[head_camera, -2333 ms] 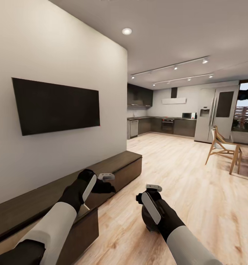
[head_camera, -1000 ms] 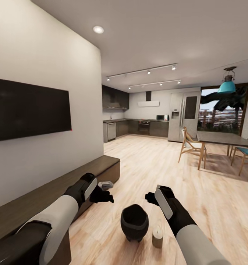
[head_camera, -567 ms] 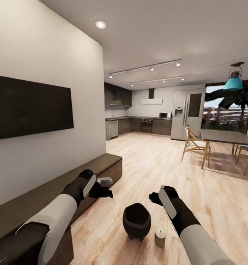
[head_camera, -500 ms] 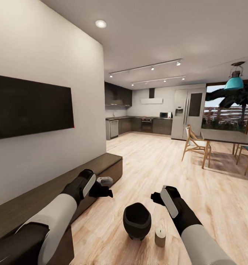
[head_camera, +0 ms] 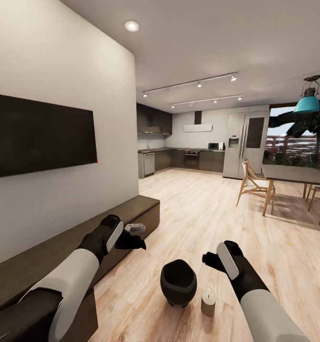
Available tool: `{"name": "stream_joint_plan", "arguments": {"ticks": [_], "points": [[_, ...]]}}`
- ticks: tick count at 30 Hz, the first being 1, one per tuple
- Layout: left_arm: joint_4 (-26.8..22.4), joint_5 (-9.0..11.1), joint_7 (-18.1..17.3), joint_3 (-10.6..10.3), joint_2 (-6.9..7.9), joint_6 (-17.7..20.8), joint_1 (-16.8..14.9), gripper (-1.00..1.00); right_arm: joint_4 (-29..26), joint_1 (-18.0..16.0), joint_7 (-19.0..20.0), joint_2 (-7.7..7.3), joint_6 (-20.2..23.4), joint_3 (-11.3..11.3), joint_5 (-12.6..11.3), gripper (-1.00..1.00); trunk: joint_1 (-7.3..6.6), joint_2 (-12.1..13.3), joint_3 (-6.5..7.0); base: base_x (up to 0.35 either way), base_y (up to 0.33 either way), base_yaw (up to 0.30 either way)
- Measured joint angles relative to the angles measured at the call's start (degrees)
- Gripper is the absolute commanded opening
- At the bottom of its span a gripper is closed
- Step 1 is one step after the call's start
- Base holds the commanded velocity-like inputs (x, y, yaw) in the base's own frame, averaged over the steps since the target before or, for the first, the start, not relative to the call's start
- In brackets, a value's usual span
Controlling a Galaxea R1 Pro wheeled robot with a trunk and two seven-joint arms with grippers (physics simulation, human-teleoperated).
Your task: Place each of the two pumpkins and all three candles from the living room inside a cabinet in the living room (use any cabinet), then make sure every cabinet is closed, and position the cauldron so it is next to a table in the living room.
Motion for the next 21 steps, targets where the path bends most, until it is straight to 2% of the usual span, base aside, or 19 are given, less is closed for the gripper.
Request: {"name": "stream_joint_plan", "arguments": {"ticks": [7, 13, 15, 18, 20, 21], "points": [[0.0, 0.1, -0.1, 0.0, 0.00, 0.0, 0.0, 1.00, -0.1, 0.0, 0.1, -0.07, 0.1, 0.0, 0.0, 1.00, 0.00, 0.0, -0.02, 0.000, 0.000, 0.001], [-0.3, 0.0, -2.0, 0.1, 0.06, 0.0, 0.0, 1.00, 0.0, 0.0, 0.5, -0.14, 0.0, 0.0, 0.0, 1.00, 0.00, 0.0, -0.02, 0.000, 0.000, 0.000], [-0.8, 0.0, -4.5, 0.1, 0.07, 0.0, 0.0, 1.00, 0.4, 0.0, 1.0, -0.39, 0.0, 0.0, 0.0, 1.00, 0.00, 0.0, -0.02, 0.000, 0.000, 0.000], [-1.0, 0.0, -9.2, 0.1, 0.12, 0.0, 0.0, 1.00, 1.6, 0.0, 1.8, -1.56, -0.1, -0.2, 0.1, 1.00, 0.00, 0.0, -0.02, 0.000, 0.000, 0.000], [-1.2, 0.0, -16.8, 0.0, 0.18, -0.1, 0.0, 1.00, 4.7, -0.2, 4.2, -3.45, -0.2, -0.4, 0.2, 1.00, 0.00, 0.0, -0.02, 0.000, 0.000, 0.000], [-1.2, -0.1, -18.9, 0.0, 0.22, -0.1, 0.0, 1.00, 5.8, -0.4, 5.1, -3.96, -0.4, -0.4, 0.2, 1.00, 0.00, 0.0, -0.02, 0.000, 0.000, 0.000]]}}
